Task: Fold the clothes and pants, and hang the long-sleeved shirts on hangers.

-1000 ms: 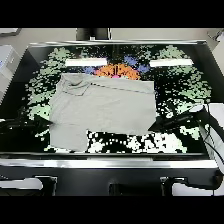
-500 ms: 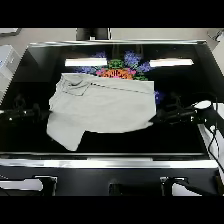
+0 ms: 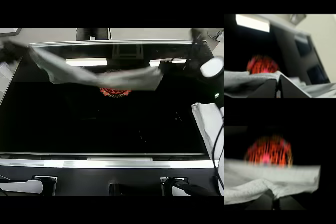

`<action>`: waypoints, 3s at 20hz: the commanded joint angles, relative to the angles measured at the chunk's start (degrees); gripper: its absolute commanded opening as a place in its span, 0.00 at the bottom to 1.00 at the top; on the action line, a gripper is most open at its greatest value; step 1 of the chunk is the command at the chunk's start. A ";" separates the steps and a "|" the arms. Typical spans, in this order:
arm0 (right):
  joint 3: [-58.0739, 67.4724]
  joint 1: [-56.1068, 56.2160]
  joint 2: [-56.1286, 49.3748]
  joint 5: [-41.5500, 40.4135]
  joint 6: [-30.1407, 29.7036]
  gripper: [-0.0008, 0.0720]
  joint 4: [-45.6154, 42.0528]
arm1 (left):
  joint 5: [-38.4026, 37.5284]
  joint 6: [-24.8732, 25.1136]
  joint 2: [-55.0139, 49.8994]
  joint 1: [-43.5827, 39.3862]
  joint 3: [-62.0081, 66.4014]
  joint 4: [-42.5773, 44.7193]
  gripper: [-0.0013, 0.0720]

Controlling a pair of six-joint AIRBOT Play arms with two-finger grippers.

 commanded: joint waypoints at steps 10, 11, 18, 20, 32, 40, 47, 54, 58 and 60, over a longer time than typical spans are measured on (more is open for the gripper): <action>26.40 1.05 19.04 20.61 3.32 0.06 -8.39 | -7.34 -13.46 37.22 20.11 5.86 8.35 0.04; 26.40 1.05 20.76 21.64 4.00 0.06 -8.41 | -8.66 -14.56 38.99 22.03 5.86 9.40 0.04; 26.40 1.05 16.06 22.99 8.37 0.06 -14.03 | -7.41 -16.57 33.27 23.17 5.84 4.83 0.04; 26.38 1.05 9.20 22.82 8.39 0.06 -14.03 | -7.10 -15.52 26.64 18.51 5.84 4.94 0.04; 24.85 1.03 -35.69 9.38 6.01 0.06 -12.76 | 12.28 -12.90 -24.81 -11.63 3.54 31.26 0.04; 24.92 0.98 -38.93 8.52 7.17 0.06 -14.62 | 13.22 -11.58 -28.04 -9.79 3.80 30.80 0.04; 24.92 0.07 -33.48 32.35 9.27 0.06 -16.72 | -14.27 -11.89 -22.86 -5.38 3.74 31.17 0.04; 24.41 -1.07 -37.42 35.04 8.61 0.06 -17.00 | -20.22 -16.20 -23.08 -8.85 3.43 38.77 0.04; 24.37 -1.07 -41.18 35.26 8.66 0.06 -17.00 | -21.55 -16.15 -23.65 -10.45 1.66 39.04 0.04; 24.30 -1.03 -42.12 35.32 9.60 0.06 -16.96 | -21.51 -16.20 -23.65 -10.86 -0.66 39.04 0.04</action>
